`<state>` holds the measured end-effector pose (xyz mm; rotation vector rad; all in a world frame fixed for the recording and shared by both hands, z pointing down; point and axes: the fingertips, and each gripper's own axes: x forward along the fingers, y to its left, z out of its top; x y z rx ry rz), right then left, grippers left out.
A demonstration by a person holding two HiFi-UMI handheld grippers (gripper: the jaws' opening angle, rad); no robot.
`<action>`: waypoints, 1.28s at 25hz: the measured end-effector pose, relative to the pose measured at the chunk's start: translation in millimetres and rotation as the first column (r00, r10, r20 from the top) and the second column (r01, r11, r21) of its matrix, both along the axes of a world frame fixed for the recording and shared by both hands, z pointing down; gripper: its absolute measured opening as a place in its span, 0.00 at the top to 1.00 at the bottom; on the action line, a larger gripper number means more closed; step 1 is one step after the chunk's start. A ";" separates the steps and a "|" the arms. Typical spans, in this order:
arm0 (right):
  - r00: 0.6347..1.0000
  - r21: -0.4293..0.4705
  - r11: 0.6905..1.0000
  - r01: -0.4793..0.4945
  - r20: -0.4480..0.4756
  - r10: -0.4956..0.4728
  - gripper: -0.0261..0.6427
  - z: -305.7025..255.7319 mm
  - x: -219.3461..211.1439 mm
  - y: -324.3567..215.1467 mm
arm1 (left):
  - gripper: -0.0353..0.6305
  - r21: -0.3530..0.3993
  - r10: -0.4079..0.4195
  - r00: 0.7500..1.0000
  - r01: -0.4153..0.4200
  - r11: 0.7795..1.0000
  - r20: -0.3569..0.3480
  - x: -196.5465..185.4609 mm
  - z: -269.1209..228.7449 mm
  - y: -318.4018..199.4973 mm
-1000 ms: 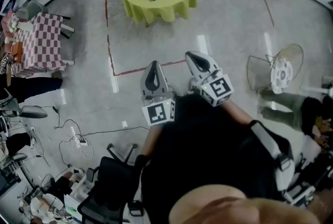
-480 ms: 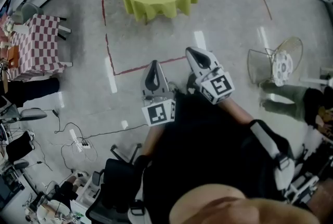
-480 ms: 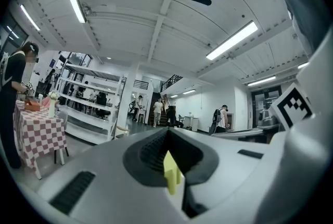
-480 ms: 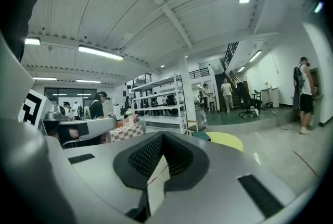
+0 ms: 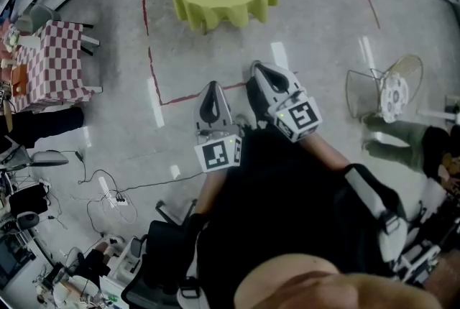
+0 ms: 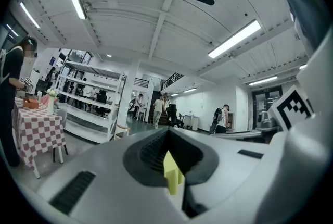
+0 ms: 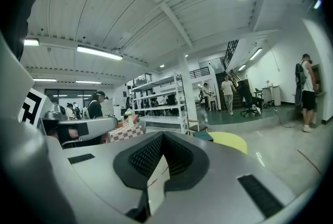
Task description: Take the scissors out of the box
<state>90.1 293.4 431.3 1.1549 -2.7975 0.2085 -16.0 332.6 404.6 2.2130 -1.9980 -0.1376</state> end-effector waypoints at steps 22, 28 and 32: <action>0.998 -0.065 0.996 0.061 0.005 -0.061 0.97 5.1 -22.7 -256.9 | 0.95 -0.062 -0.030 0.999 0.032 0.998 0.030 -13.3 11.6 -252.8; 0.995 -0.081 0.992 0.102 -0.016 -0.103 0.97 9.8 -18.3 -328.8 | 0.95 -0.072 -0.074 0.997 0.075 0.995 0.024 -11.2 13.7 -323.2; 0.991 -0.087 0.988 0.125 -0.028 -0.128 0.97 15.9 -17.0 -363.8 | 0.95 -0.070 -0.111 0.993 0.113 0.991 0.038 -13.8 12.6 -354.2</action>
